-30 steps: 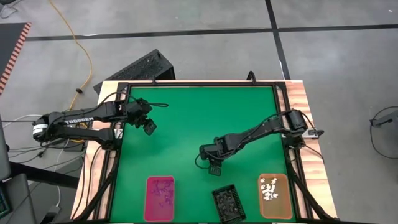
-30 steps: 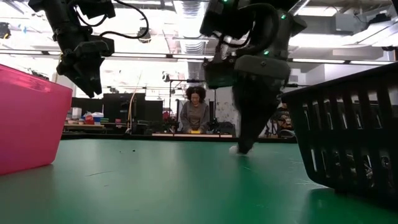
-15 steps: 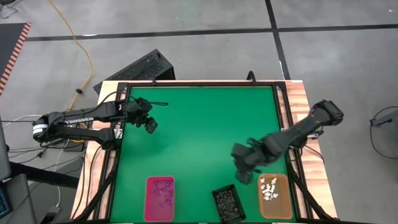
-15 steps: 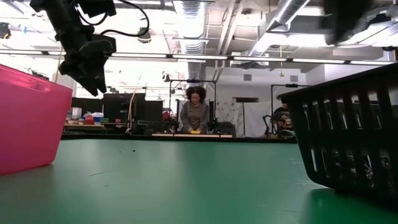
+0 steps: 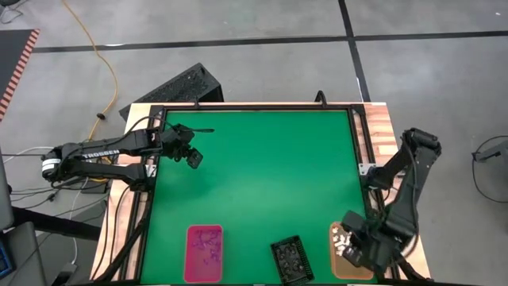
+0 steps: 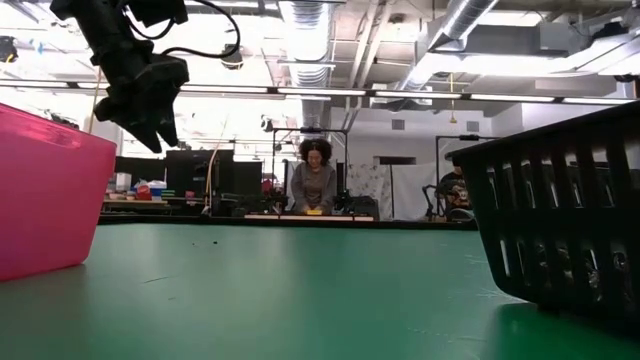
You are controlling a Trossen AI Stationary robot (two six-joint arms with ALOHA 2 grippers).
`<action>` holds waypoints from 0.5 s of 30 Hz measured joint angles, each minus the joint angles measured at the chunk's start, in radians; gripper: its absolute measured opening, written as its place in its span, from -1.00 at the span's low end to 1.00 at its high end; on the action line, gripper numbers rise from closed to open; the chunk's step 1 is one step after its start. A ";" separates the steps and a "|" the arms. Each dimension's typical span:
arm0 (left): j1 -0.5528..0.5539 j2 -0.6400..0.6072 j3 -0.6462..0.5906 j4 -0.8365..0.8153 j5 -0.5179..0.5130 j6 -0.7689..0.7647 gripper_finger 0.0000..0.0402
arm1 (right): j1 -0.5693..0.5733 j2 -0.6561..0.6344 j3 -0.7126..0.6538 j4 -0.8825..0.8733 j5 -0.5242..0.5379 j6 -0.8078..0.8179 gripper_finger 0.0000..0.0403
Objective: Sort Halloween decoration
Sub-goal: Put the white skeleton toy in the right orange organizing bin, then return to Home Position
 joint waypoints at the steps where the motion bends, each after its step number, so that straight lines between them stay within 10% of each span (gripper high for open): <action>1: 0.000 0.000 0.000 0.000 0.000 -0.007 0.09 | 0.021 0.008 0.000 0.002 -0.001 0.035 -0.78; 15: 0.000 0.000 0.000 -0.001 0.000 -0.013 0.09 | 0.095 0.065 -0.001 0.030 0.015 0.166 -0.38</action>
